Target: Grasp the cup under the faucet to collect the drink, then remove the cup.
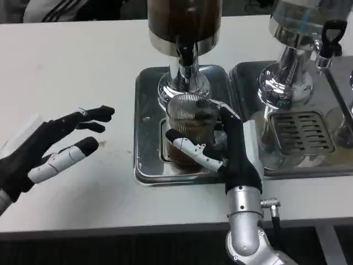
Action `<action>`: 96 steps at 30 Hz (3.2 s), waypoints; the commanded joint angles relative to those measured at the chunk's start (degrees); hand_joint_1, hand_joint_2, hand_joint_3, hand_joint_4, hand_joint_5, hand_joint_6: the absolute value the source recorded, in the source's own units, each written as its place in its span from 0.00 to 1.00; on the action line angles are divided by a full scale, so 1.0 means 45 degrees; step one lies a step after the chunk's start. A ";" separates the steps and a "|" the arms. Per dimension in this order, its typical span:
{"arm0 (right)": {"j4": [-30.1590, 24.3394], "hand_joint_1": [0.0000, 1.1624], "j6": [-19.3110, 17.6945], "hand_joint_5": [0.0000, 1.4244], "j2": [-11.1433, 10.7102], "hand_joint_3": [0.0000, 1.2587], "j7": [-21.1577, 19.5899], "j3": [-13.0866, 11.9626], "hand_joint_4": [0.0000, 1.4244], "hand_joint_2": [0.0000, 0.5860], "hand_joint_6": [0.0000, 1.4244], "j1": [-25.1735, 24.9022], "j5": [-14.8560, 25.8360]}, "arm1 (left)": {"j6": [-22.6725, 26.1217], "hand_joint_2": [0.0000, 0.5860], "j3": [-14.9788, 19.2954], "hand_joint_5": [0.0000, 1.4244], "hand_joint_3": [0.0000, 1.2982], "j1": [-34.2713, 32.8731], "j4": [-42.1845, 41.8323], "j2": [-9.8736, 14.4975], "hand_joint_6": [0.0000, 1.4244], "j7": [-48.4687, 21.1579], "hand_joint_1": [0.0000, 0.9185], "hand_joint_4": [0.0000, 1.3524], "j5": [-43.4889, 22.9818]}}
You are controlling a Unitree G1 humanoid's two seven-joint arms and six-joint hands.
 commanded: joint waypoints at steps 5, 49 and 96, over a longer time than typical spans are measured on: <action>-0.0302 0.68 -0.0440 0.62 0.0354 0.41 -0.0770 0.0187 0.52 0.35 0.88 0.0582 -0.0399 | 0.0103 0.16 -0.0306 0.21 0.20 -0.0071 0.0057 0.0099 0.12 -0.0040 0.00 0.18 0.0085; -0.5198 0.67 0.0015 0.69 -0.1048 0.48 -0.0215 -0.0120 0.59 0.37 0.93 0.3303 -0.1125 | -0.0109 0.16 -0.0993 0.21 0.18 -0.0530 0.0659 -0.0169 0.13 0.0057 0.00 0.17 0.0165; -1.3980 0.75 0.2318 0.77 -0.2304 0.56 0.4488 -0.1822 0.64 0.30 1.00 0.8148 0.0042 | -0.2215 0.07 -0.1154 0.00 0.08 0.2751 -0.5480 0.1075 0.05 -0.0286 0.00 0.00 -0.0415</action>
